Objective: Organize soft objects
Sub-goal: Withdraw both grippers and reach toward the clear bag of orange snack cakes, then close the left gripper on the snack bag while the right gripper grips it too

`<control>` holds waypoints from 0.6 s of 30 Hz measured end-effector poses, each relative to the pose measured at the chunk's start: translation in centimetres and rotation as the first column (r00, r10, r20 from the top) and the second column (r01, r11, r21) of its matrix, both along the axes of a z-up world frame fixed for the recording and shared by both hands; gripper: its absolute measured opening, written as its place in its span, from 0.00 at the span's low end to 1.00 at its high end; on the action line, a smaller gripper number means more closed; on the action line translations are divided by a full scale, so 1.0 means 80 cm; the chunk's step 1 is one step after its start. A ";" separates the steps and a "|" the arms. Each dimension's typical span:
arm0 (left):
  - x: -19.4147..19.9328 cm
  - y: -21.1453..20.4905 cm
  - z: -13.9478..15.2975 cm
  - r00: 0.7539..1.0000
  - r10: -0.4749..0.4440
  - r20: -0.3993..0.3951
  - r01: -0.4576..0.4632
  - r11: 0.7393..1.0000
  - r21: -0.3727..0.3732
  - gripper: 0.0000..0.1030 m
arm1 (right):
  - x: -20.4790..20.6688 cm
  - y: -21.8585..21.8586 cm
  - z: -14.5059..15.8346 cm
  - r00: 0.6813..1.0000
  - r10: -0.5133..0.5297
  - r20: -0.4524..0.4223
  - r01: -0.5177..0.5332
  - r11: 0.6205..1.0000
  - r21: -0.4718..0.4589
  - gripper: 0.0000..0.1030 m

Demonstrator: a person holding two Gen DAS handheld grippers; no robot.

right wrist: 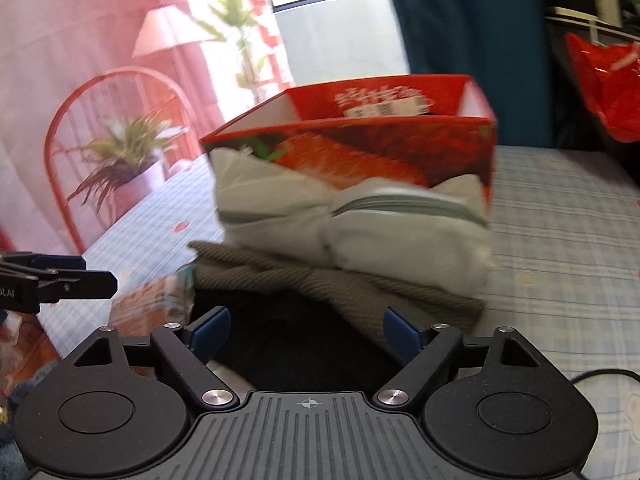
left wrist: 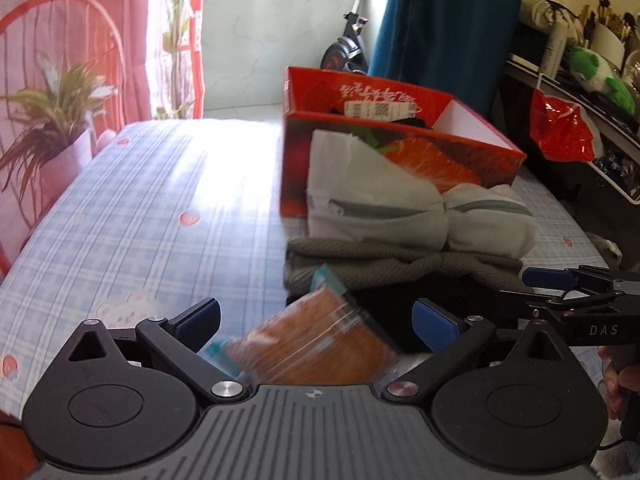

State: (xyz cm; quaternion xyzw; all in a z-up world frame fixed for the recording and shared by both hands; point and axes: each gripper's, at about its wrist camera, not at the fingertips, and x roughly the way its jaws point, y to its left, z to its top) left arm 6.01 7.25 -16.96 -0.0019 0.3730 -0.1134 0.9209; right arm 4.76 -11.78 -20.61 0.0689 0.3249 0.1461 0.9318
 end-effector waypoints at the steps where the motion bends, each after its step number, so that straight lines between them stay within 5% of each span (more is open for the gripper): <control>1: -0.002 0.006 -0.003 1.000 0.010 -0.009 -0.010 1.000 -0.004 0.99 | 0.001 0.006 -0.001 1.000 0.012 -0.001 -0.012 1.000 -0.006 0.76; 18: 0.024 0.060 -0.070 0.979 0.010 -0.204 -0.064 0.964 -0.258 0.63 | 0.006 0.111 -0.028 0.957 0.285 -0.062 -0.291 0.934 -0.205 0.65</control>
